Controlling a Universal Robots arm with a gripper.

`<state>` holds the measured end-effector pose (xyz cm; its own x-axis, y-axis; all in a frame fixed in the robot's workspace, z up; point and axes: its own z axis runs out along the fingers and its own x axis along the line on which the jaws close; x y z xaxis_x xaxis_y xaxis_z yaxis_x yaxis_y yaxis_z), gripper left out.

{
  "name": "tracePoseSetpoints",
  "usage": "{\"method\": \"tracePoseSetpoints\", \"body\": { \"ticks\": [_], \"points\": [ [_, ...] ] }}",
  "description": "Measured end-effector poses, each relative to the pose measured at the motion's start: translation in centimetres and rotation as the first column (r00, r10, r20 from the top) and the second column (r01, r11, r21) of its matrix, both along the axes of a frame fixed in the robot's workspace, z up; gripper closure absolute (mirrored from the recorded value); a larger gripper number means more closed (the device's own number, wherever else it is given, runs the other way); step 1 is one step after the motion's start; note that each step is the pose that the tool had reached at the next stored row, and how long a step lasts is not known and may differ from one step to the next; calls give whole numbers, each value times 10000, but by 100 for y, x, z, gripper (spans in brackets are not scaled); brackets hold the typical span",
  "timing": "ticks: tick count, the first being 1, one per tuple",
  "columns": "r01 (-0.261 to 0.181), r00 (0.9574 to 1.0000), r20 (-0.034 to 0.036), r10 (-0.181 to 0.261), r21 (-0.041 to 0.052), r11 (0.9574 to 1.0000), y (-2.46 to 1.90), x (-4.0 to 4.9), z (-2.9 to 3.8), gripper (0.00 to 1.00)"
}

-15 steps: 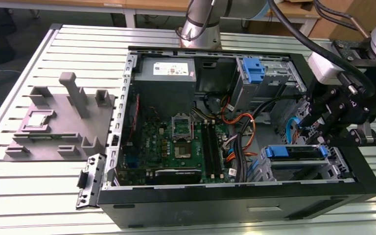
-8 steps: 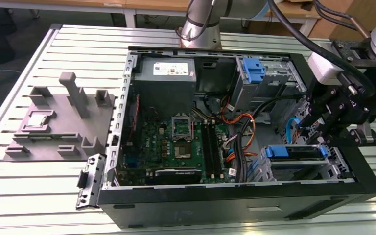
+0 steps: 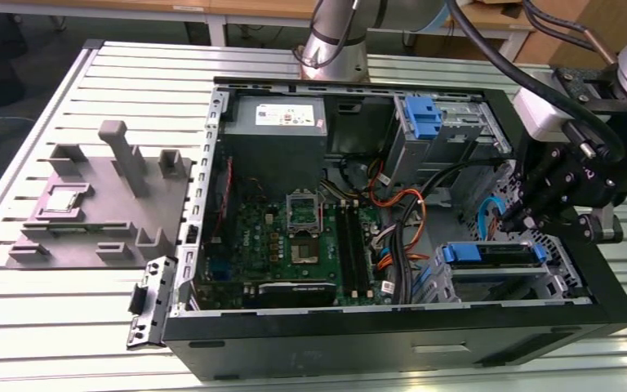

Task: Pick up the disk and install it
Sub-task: 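Insert the first disk wire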

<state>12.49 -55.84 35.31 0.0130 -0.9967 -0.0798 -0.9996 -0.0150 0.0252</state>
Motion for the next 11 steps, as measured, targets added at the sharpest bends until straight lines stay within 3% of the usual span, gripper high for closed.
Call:
{"method": "tracePoseSetpoints", "body": {
  "ticks": [9,11],
  "points": [
    [0,10000,2,0,1,10000,0,-2,-3,84],
    [-2,10000,52,2,11,10000,-2,-20,-4,84]
  ]
}}
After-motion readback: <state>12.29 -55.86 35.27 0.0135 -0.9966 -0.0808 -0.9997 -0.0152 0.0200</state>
